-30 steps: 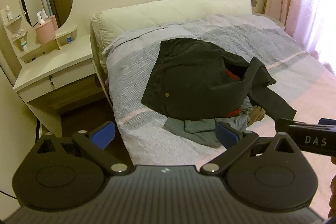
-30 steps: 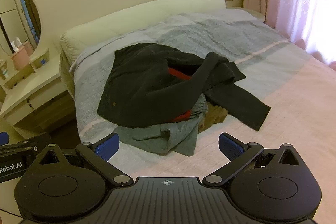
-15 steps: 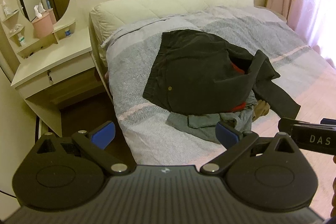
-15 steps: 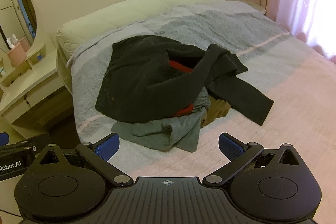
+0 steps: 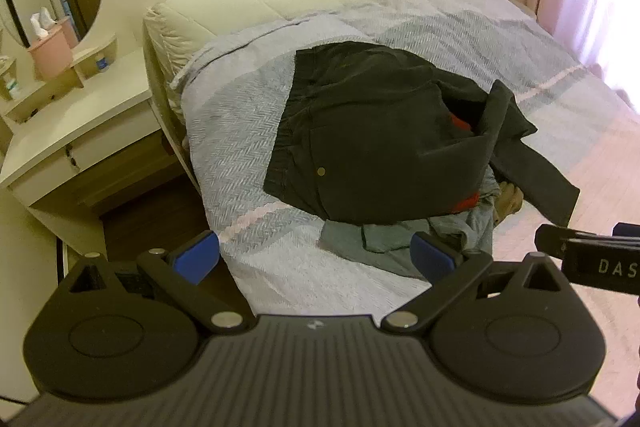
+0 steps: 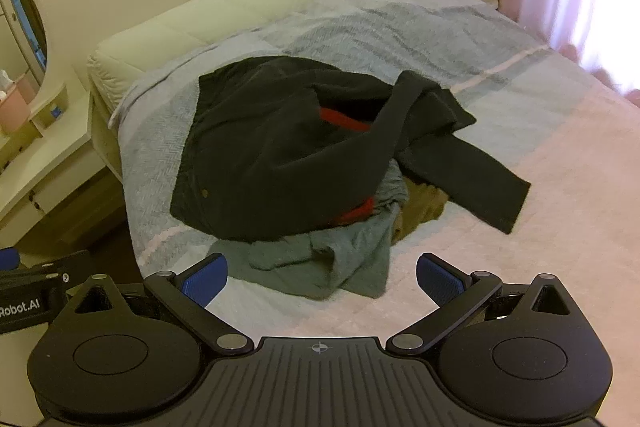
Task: Fold clothes
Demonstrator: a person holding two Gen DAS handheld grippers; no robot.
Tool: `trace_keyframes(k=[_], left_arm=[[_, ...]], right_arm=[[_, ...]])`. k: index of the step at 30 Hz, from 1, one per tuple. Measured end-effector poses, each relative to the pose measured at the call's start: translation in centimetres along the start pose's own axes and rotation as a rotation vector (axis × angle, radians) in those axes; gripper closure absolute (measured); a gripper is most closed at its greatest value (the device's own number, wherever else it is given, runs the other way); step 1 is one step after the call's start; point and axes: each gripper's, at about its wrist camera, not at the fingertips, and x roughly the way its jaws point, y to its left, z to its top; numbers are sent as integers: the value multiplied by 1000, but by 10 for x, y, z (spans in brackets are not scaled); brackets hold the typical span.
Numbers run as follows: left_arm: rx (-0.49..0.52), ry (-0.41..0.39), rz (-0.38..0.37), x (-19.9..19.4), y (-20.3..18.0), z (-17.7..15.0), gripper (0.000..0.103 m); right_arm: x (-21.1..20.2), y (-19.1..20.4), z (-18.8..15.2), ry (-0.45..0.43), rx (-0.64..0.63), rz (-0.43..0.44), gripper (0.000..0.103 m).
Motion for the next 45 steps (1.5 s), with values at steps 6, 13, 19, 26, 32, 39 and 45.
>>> trace_keyframes(k=[6, 13, 19, 26, 32, 39, 45], left_arm=[[25, 39, -14, 32, 12, 16, 2], [50, 78, -34, 69, 26, 35, 2], [63, 93, -61, 99, 38, 48, 2], [60, 107, -88, 144, 60, 71, 2], [68, 113, -123, 185, 72, 90, 3], [95, 105, -156, 228, 72, 117, 4], [99, 99, -189, 249, 73, 133, 4]], right_arm=[[28, 3, 8, 24, 26, 42, 0], [58, 14, 16, 32, 32, 34, 0], [89, 24, 22, 1, -1, 16, 0], [139, 43, 31, -28, -95, 1, 0], [180, 56, 44, -71, -173, 4, 0], [219, 64, 57, -95, -219, -4, 0], [258, 69, 67, -93, -296, -37, 16]])
